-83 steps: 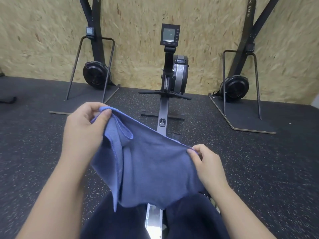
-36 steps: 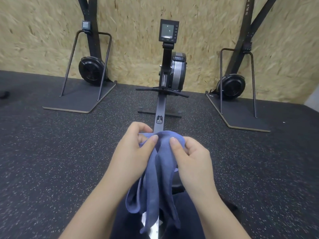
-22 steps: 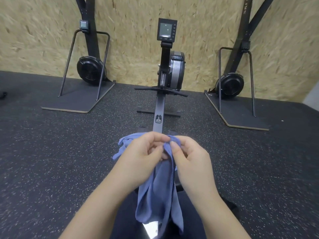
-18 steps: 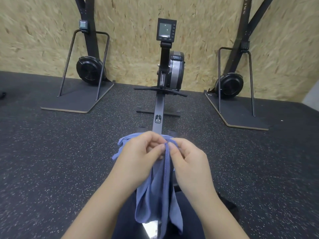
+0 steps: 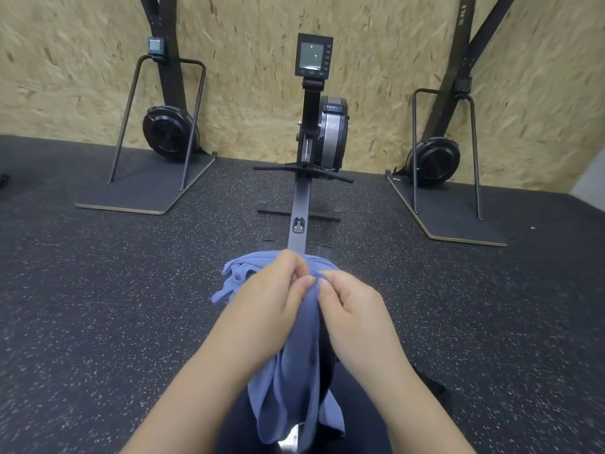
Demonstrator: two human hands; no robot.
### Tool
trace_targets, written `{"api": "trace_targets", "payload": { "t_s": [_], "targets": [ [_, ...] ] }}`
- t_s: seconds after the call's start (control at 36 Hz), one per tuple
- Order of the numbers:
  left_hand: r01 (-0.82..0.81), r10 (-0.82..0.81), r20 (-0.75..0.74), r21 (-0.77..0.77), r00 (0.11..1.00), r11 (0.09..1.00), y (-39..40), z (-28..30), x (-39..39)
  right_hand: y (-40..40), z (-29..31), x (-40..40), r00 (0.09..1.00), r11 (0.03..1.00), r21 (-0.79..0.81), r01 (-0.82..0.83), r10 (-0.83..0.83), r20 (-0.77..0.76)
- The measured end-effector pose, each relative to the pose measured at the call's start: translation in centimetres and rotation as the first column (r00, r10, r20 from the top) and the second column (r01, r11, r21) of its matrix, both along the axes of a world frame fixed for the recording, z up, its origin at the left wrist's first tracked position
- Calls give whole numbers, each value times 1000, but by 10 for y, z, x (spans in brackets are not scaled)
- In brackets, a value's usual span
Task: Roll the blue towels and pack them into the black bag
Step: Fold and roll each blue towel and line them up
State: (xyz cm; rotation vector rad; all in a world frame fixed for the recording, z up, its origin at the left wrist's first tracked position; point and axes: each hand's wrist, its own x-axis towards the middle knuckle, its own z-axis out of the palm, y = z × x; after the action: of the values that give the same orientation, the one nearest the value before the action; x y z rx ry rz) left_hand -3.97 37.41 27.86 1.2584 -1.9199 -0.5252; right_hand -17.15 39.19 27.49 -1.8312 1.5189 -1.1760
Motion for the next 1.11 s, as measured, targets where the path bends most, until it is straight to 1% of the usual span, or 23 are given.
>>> {"api": "trace_targets", "payload": {
  "t_s": [0.11,0.22,0.31,0.36,0.39,0.44,0.56,0.64,0.75,0.81,0.89,1.0,1.06,1.11],
  "targets": [
    [27,-28,-21,-57,999,998,-1,1,2,1,3,0,996,998,34,-57,54,78],
    [33,-37,-29,-102,999,994,-2,-1,2,-1,1,-1,991,994,33,-107,104,86],
    [31,-39,-64,-117,997,993,-5,-3,2,-2,1,-1,969,985,36,-167,157,190],
    [21,-32,-106,-99,994,995,-7,-4,1,-3,0,-3,941,977,45,-210,189,280],
    [19,-30,-137,-84,990,996,-9,-4,-1,-4,0,-5,934,977,44,-208,185,305],
    [25,-34,-158,-62,987,998,-12,-4,-3,-7,-2,-7,935,991,23,-132,117,336],
    [68,-71,-61,-60,996,996,-17,-9,-7,-17,-4,-12,930,997,-64,52,-25,367],
    [78,-77,25,-48,997,996,-21,-16,-7,-27,-2,-18,902,990,-79,120,-75,424],
    [16,-13,180,-17,984,1000,-30,-27,0,-40,2,-31,879,971,-107,212,-142,455],
    [-37,37,245,-5,969,999,-34,-32,7,-47,2,-41,847,956,-92,278,-199,492],
    [-136,138,366,-31,920,990,-41,-37,19,-56,1,-57,790,925,-94,368,-258,556],
    [-231,235,532,-75,814,970,-52,-41,40,-65,1,-77,687,906,-50,420,-281,670],
    [-282,288,578,-103,764,954,-56,-39,52,-69,-2,-86,689,888,-52,456,-316,652],
    [-299,347,575,-180,741,937,-61,-37,60,-73,-6,-93,756,864,-101,493,-368,541]
  ]
}}
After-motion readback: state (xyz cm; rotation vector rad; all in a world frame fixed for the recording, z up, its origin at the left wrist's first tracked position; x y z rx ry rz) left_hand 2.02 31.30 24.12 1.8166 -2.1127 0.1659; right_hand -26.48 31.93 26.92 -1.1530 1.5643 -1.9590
